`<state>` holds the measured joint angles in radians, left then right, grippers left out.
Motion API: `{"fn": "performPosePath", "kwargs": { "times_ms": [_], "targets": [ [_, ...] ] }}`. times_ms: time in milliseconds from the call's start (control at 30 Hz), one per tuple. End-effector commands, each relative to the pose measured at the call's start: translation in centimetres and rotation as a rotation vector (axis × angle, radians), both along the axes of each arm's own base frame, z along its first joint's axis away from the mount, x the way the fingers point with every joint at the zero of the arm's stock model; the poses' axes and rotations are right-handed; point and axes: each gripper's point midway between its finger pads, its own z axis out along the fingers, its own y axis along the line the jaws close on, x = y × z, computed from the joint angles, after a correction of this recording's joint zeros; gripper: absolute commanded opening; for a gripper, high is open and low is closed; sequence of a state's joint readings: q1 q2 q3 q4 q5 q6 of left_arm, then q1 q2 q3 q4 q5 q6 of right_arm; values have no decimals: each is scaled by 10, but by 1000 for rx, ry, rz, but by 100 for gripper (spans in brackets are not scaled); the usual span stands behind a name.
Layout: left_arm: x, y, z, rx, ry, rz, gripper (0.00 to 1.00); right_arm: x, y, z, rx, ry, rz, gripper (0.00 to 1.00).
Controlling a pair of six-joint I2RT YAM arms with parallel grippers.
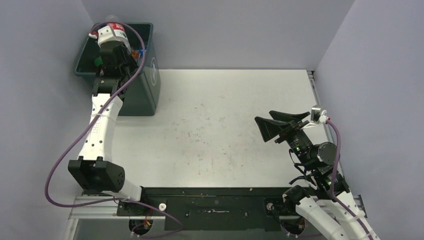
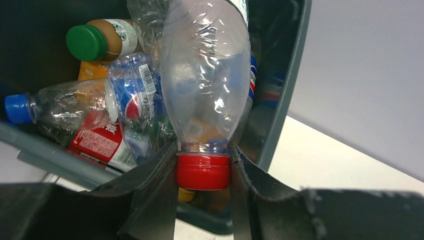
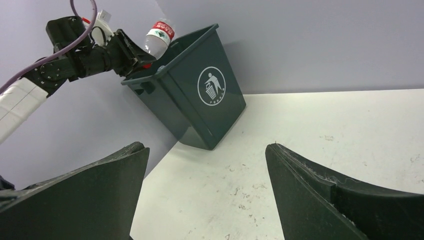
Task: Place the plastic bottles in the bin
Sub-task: Place the plastic bottle in the trash bin, then reset both arms
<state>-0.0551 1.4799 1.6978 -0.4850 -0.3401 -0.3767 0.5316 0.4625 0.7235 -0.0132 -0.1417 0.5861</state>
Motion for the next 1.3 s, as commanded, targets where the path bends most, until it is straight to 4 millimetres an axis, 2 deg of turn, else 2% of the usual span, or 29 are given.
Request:
{"fn": "performPosePath", "kwargs": {
  "times_ms": [0, 200, 233, 300, 333, 367, 500, 533, 633, 700, 767, 800, 867, 900, 967, 1000, 1067, 1133, 1200, 1233, 1267],
  "targets": [
    [4, 14, 62, 33, -163, 36, 0, 2, 0, 1, 2, -15, -9, 90],
    [20, 10, 68, 36, -187, 16, 0, 6, 3, -3, 0, -2, -6, 90],
    [22, 10, 68, 41, -186, 12, 2, 6, 3, -3, 1, -1, -5, 90],
    [25, 7, 67, 57, -189, -11, 18, 6, 3, -3, 4, -1, -5, 90],
    [26, 6, 67, 63, -195, -18, 29, 6, 3, -3, 6, 0, -7, 90],
    [27, 5, 66, 68, -198, -23, 44, 7, 3, -4, 8, 4, -7, 90],
    [21, 0, 83, 97, -246, -24, 80, 6, 3, -3, 6, 3, -7, 90],
    [16, -3, 90, 107, -267, -23, 99, 6, 2, -3, 4, 2, -10, 90],
    [-7, -22, 118, 138, -351, -24, 96, 6, 0, -2, 0, -2, -20, 90],
    [-33, -36, 137, 127, -412, -24, 96, 7, -1, -1, -2, -6, -27, 90],
    [-63, -50, 146, 95, -470, -14, 96, 9, -3, -1, -2, -8, -42, 90],
    [-75, -70, 142, 80, -478, -44, 96, 12, -5, -2, 2, -5, -60, 90],
    [-93, -99, 125, 123, -476, -131, 96, 23, -18, -4, 48, 46, -149, 90],
    [-98, -116, 101, 157, -449, -192, 96, 30, -27, -10, 98, 107, -212, 90],
    [-110, -137, 63, 176, -396, -299, 96, 41, -44, -19, 206, 202, -324, 90],
    [-114, -140, 42, 165, -361, -321, 96, 45, -50, -23, 266, 242, -367, 90],
    [-121, -142, -13, 122, -249, -346, 96, 51, -59, -30, 335, 273, -427, 90],
    [-130, -159, -50, 159, -248, -490, 96, 57, -60, -34, 305, 265, -452, 90],
    [-151, -186, -76, 323, -333, -746, 96, 64, -58, -39, 190, 275, -476, 90],
    [-161, -190, -89, 387, -368, -810, 96, 68, -58, -42, 126, 297, -494, 90],
    [-163, -179, -96, 332, -380, -746, 96, 74, -58, -58, 44, 359, -525, 90]
  ]
}}
